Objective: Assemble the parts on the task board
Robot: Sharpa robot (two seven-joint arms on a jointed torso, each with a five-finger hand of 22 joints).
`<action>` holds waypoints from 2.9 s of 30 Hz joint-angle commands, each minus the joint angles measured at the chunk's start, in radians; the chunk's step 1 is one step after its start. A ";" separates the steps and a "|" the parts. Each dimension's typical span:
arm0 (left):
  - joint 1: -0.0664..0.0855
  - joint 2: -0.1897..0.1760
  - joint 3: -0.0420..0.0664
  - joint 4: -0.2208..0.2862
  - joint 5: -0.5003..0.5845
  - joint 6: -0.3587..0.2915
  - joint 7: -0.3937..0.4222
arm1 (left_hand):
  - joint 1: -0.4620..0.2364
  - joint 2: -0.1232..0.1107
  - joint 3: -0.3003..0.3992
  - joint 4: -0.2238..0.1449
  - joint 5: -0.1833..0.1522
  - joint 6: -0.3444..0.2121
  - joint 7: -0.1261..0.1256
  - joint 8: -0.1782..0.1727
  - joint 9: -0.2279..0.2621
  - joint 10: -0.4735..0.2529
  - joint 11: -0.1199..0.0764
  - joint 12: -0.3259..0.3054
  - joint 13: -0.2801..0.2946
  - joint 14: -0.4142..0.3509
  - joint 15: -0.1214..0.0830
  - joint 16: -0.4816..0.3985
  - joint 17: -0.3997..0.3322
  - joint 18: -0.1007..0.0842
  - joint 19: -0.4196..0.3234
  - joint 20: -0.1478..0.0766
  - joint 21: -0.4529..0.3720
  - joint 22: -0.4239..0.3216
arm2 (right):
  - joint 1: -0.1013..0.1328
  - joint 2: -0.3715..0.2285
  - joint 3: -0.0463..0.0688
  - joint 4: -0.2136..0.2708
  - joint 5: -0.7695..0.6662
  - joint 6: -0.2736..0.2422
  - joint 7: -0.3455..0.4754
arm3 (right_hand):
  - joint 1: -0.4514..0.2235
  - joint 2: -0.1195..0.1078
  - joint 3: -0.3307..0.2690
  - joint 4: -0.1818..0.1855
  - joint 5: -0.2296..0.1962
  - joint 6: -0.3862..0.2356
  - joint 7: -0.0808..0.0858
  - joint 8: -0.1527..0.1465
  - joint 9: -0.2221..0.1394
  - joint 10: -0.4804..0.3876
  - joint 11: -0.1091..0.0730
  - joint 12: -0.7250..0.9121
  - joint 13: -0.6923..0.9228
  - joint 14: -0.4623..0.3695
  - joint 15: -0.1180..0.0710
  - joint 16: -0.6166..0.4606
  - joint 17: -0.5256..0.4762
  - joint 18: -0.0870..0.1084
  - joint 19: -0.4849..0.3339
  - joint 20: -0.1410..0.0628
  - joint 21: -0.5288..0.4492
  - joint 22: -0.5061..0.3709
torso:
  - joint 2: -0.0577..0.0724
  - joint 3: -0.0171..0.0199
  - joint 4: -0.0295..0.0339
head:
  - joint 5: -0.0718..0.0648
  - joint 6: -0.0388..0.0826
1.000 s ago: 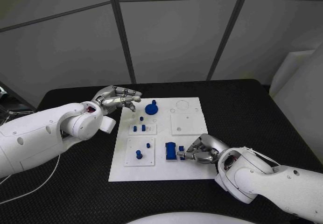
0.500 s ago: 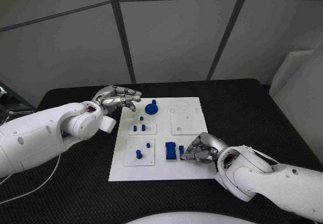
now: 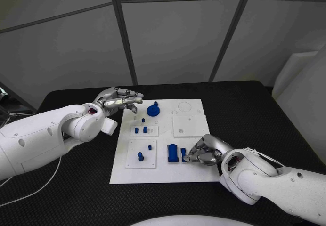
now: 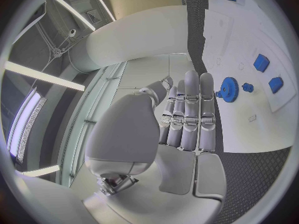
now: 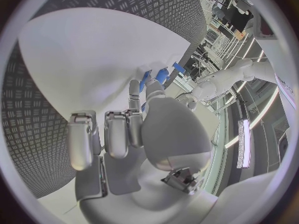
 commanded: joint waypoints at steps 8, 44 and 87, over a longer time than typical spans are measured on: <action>-0.001 0.006 0.000 -0.008 0.015 0.003 0.013 | -0.011 0.003 -0.008 0.003 -0.007 -0.007 0.003 -0.005 0.001 -0.007 0.000 -0.004 0.002 0.000 0.005 -0.011 0.000 -0.005 0.002 0.002 -0.011 -0.005 | 0.043 -0.035 0.003 -0.048 0.474 0.117 0.510 | 0.005 0.003 -0.026 -0.002 -0.075 -0.195 0.061 -0.007 -0.049 -0.033 0.048 -0.229 -0.009 0.026 0.039 -0.122 -0.056 0.020 0.041 0.035 -0.133 0.181 | -0.002 0.0008 -0.0003 | 0.001 0.031; -0.044 0.265 -0.006 -0.299 0.235 -0.217 0.251 | -0.448 0.147 -0.325 0.089 -0.023 -0.481 -0.074 -0.071 -0.147 -0.615 -0.092 -0.115 -0.132 -0.785 0.062 -0.674 -0.487 -0.065 -0.708 0.082 -0.572 -0.684 | 0.199 0.351 0.006 -0.824 1.094 0.239 0.855 | -0.360 0.124 0.036 -0.254 -0.183 -0.587 0.088 -0.069 -0.464 -0.799 0.142 -1.410 -1.308 -0.816 0.194 -1.476 -1.308 0.105 -0.902 0.186 -1.568 -1.076 | -0.084 -0.0164 -0.0141 | 0.027 0.184; -0.062 0.114 -0.097 0.141 0.222 -0.626 0.351 | -1.228 0.147 -0.429 0.010 -0.096 -0.978 -0.155 -0.071 -0.147 -1.098 -0.092 -0.115 -0.132 -1.146 -0.011 -0.674 -0.487 -0.100 -1.027 -0.118 -0.572 -0.863 | 0.161 0.139 -0.027 -0.292 1.334 -0.276 1.040 | -1.099 0.047 0.127 -0.170 -0.331 -1.140 -0.014 -0.069 -0.464 -1.349 0.054 -1.410 -1.308 -1.354 0.113 -1.476 -1.308 -0.015 -1.365 0.002 -1.568 -1.307 | -0.134 -0.0021 0.0731 | -0.013 0.137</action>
